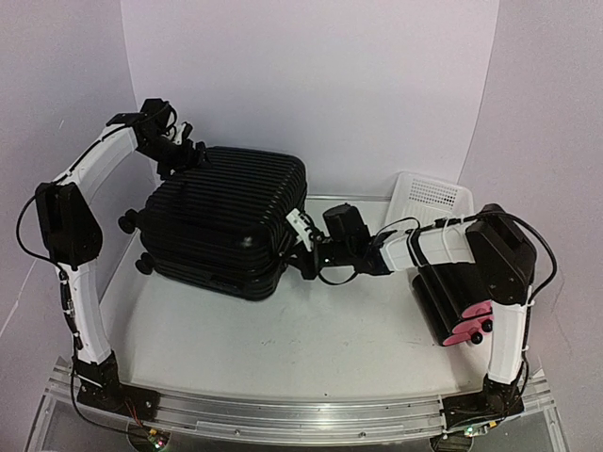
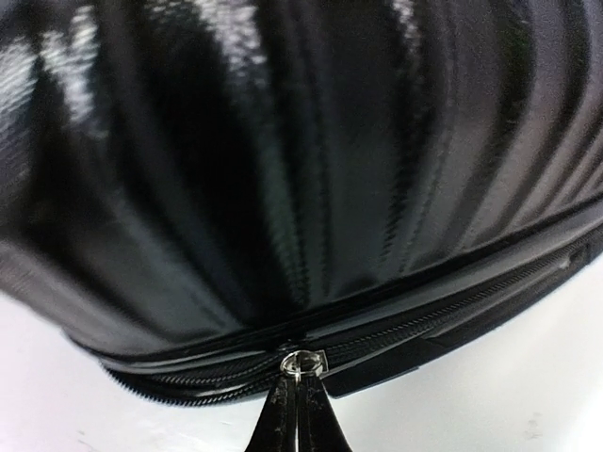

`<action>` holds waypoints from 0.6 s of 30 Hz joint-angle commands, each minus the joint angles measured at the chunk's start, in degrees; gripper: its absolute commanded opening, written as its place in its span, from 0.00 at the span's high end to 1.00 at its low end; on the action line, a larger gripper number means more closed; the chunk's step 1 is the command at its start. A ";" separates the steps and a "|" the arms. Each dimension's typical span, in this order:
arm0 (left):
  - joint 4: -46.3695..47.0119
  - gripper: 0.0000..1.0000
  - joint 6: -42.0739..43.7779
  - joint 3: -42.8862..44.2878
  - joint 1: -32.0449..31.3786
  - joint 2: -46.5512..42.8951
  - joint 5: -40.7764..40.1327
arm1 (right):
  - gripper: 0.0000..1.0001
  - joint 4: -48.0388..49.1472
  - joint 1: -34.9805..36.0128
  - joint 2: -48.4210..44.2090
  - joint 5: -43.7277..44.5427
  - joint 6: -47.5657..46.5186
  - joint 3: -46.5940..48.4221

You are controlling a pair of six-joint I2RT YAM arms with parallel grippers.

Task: Open, take out, and arrange the luggage

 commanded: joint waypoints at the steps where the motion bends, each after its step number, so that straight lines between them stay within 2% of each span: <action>1: -0.63 0.08 1.90 7.22 -5.53 -0.42 6.53 | 1.00 6.48 7.72 -3.32 -2.64 6.32 2.10; 8: -0.62 0.07 10.01 11.62 -18.11 0.42 -0.35 | 1.00 5.91 13.56 -2.17 -2.15 8.02 4.08; 12: -0.70 0.23 11.59 13.78 -20.81 3.26 -2.54 | 1.00 5.65 14.48 -2.85 -0.99 9.09 2.13; 18: -0.74 0.21 13.34 8.55 -23.61 4.59 -2.89 | 1.00 4.62 14.63 -5.81 4.55 10.25 -1.88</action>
